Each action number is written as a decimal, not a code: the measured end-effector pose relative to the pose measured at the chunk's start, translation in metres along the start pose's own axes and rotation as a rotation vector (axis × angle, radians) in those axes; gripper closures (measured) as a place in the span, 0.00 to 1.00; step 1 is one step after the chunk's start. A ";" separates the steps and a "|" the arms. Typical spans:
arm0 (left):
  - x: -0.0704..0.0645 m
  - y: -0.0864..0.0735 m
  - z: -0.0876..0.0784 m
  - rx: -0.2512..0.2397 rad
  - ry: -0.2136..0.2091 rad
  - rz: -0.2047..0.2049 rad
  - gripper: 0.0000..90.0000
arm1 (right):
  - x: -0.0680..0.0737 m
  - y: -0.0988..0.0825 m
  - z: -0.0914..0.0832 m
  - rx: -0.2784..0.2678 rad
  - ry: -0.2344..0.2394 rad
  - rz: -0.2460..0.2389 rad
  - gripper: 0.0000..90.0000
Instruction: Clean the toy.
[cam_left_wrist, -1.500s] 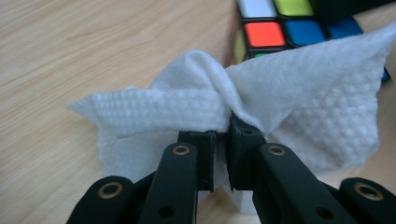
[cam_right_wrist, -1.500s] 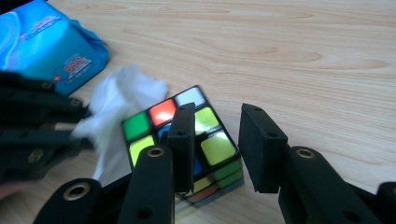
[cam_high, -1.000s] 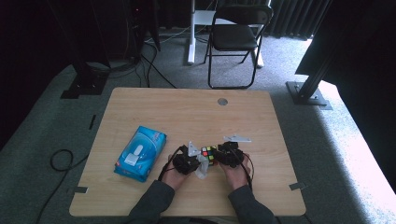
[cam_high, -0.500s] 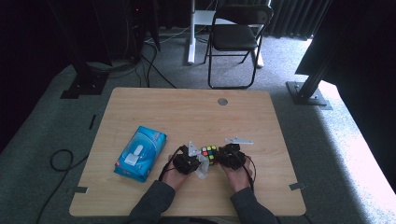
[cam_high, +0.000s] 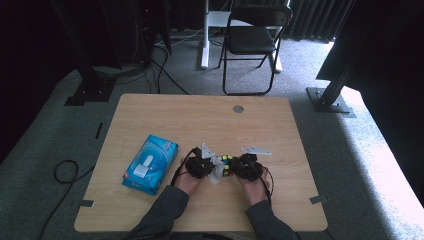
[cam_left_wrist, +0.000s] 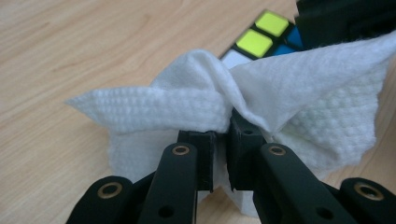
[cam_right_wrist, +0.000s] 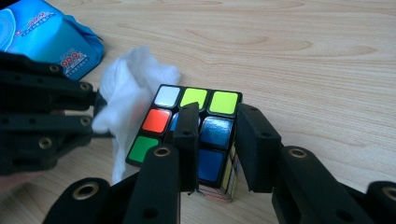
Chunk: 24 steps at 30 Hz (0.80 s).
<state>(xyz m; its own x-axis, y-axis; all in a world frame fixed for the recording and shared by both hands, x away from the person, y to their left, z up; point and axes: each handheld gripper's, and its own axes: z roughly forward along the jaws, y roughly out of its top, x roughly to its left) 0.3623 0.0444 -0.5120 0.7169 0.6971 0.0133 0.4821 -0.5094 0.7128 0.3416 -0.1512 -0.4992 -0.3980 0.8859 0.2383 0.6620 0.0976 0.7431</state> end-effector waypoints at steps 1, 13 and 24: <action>0.000 0.001 -0.001 -0.007 0.003 0.000 0.91 | 0.000 0.000 0.000 -0.001 0.000 0.001 0.78; 0.007 0.012 0.000 -0.060 0.015 -0.047 0.91 | 0.001 -0.001 0.001 -0.008 0.000 0.003 0.77; 0.012 0.016 0.008 -0.031 0.030 -0.044 0.92 | 0.001 -0.001 0.001 -0.006 0.000 -0.001 0.77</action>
<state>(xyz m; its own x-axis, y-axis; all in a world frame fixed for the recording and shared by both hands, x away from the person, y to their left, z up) 0.3827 0.0405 -0.5056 0.6794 0.7337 0.0024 0.4968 -0.4624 0.7344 0.3411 -0.1502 -0.5002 -0.3989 0.8857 0.2377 0.6576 0.0956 0.7473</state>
